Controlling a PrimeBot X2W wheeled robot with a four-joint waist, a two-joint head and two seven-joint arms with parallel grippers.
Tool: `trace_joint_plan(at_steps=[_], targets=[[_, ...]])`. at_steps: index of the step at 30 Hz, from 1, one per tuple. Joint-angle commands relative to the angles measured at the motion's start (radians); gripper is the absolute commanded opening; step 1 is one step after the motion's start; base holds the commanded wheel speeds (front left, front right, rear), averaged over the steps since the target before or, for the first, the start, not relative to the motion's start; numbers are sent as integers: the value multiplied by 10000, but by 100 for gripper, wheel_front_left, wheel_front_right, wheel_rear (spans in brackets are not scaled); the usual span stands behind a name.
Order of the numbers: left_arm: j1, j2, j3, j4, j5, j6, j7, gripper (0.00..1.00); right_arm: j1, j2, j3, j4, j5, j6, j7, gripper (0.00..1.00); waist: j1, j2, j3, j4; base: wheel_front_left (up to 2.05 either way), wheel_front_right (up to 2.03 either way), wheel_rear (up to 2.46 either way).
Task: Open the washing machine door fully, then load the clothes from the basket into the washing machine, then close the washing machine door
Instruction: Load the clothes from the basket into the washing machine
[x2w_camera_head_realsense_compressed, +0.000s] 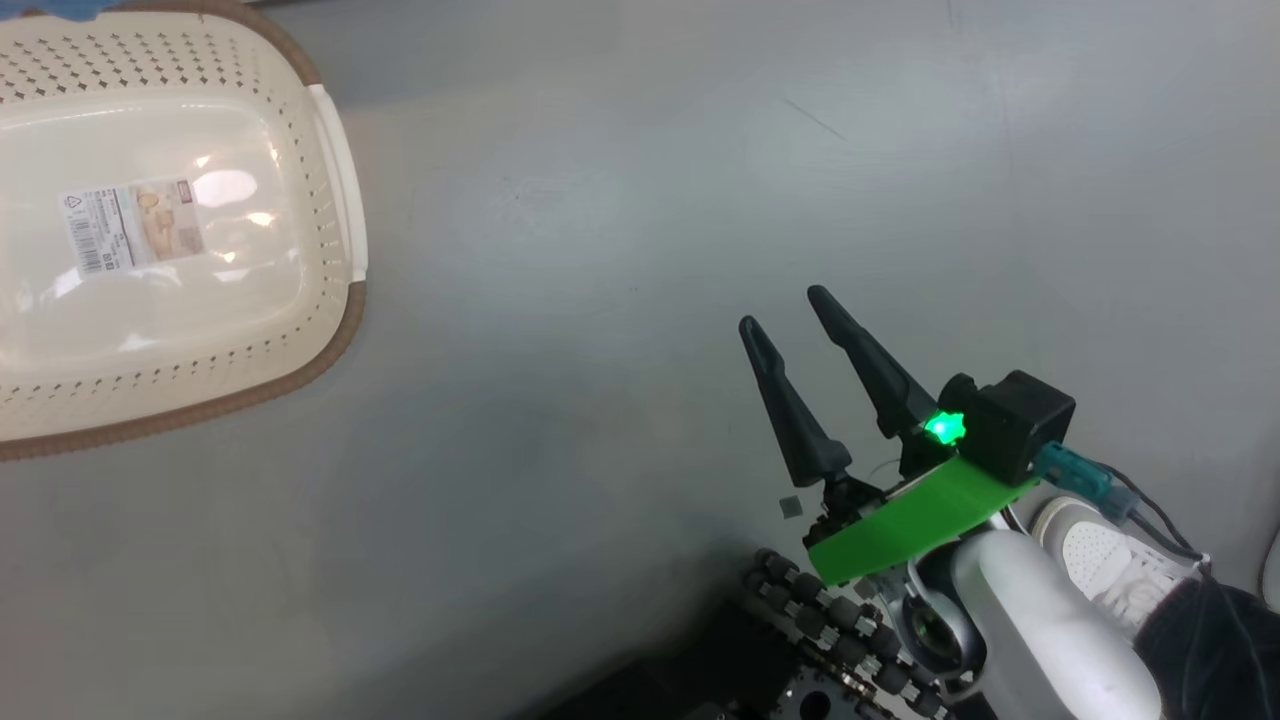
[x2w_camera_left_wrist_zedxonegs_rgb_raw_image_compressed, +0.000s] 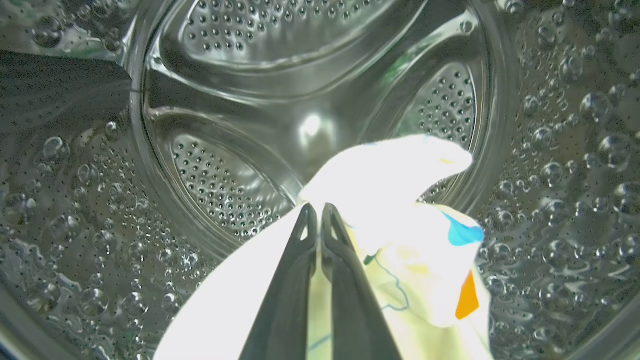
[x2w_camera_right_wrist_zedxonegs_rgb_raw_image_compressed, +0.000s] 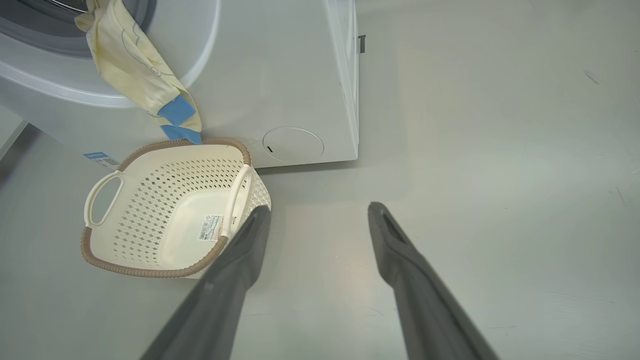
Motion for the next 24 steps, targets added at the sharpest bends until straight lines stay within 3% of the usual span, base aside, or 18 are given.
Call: trace_joint_plan(at_steps=[1, 11, 12, 13, 14, 15, 16, 17, 24], targets=[[-319, 294, -53, -64, 32, -68, -49, 0, 426, -51, 171, -175, 77, 44, -63, 100, 0, 0, -48, -9, 0, 0, 0], [-1022, -195, -659, 1860, 193, -394, 496, 0, 530, -51, 167, -102, 38, 44, -63, 100, 0, 0, -304, 101, 0, 0, 0], [-1085, -260, -688, 2042, 182, -401, 656, 4, 533, -51, 162, -95, 32, 44, -63, 100, 0, 0, -323, 121, 0, 0, 0], [-1135, -333, -731, 2243, 181, -425, 874, 10, 538, -51, 152, -87, 26, 44, -63, 100, 0, 0, -344, 147, 0, 0, 0], [-1195, -403, -768, 2402, 170, -468, 1042, 34, 542, -51, 148, -81, 23, 44, -63, 100, 0, 0, -359, 167, 0, 0, 0], [-1250, -464, -780, 2512, 152, -443, 1119, 87, 540, -51, 148, -71, 21, 44, -63, 100, 0, 0, -373, 184, 0, 0, 0], [-1282, -525, -810, 2649, 147, -431, 1247, 87, 539, -51, 141, -58, 16, 44, -63, 100, 0, 0, -394, 206, 0, 0, 0], [-1315, -582, -831, 2751, 134, -420, 1325, 100, 536, -51, 135, -47, 15, 44, -63, 100, 0, 0, -410, 224, 0, 0, 0], [-1404, -874, -984, 3190, 57, -362, 1503, 100, 502, -51, 75, 12, -4, 44, -63, 100, 0, 0, -576, 329, 0, 0, 0]])
